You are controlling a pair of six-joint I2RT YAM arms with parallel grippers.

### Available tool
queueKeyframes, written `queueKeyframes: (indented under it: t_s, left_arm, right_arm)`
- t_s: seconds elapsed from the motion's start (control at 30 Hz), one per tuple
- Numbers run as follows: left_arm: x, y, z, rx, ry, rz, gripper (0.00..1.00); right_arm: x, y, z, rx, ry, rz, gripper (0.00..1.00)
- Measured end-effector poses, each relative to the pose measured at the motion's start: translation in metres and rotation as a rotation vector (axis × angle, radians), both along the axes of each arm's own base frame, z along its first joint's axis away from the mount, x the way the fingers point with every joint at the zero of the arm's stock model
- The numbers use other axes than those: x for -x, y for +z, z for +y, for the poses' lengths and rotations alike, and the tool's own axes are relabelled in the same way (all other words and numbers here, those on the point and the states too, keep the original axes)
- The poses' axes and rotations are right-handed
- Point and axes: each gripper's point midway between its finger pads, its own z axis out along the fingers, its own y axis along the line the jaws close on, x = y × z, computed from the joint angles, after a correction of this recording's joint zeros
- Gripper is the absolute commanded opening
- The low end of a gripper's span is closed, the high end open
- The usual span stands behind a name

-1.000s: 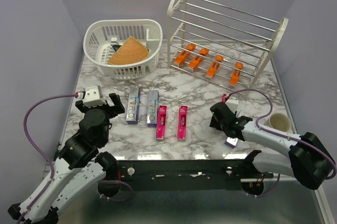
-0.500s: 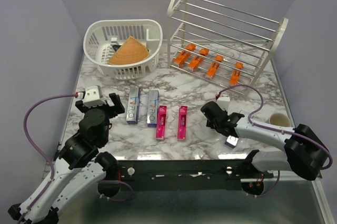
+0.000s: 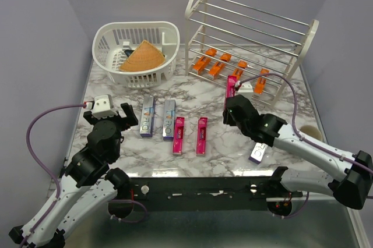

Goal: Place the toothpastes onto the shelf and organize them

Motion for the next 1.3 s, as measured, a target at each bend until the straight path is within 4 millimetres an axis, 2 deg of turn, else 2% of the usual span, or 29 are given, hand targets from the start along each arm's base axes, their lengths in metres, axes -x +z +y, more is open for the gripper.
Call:
queueKeyframes:
  t_s: [0.1, 0.2, 0.3, 0.4, 0.6, 0.83, 1.0, 1.3]
  left_arm:
    - [0.0, 0.0, 0.0, 0.0, 0.0, 0.0, 0.99]
    - [0.0, 0.0, 0.0, 0.001, -0.002, 0.001, 0.99]
    - [0.0, 0.0, 0.0, 0.001, -0.003, 0.001, 0.99]
    - [0.0, 0.0, -0.001, 0.002, -0.006, 0.0, 0.99]
    - [0.001, 0.001, 0.0, 0.007, -0.007, -0.005, 0.99]
    - [0.001, 0.001, 0.0, 0.007, -0.007, -0.005, 0.99]
    - [0.001, 0.001, 0.0, 0.007, -0.008, -0.005, 0.99]
    - [0.001, 0.0, -0.001, 0.005, -0.008, -0.003, 0.99]
  right_arm:
    - [-0.01, 0.044, 0.007, -0.026, 0.027, -0.078, 0.4]
    - [-0.021, 0.08, 0.005, -0.02, 0.029, -0.145, 0.4]
    - [-0.037, 0.107, -0.01, 0.002, -0.012, -0.195, 0.4]
    - [-0.053, 0.118, -0.031, 0.028, -0.073, -0.215, 0.4]
    - [-0.087, 0.118, -0.082, 0.106, -0.205, -0.221, 0.4]
    - [-0.118, 0.117, -0.12, 0.154, -0.292, -0.245, 0.4]
    - [-0.135, 0.114, -0.137, 0.18, -0.332, -0.257, 0.41]
    - [-0.16, 0.089, -0.148, 0.22, -0.362, -0.226, 0.44]
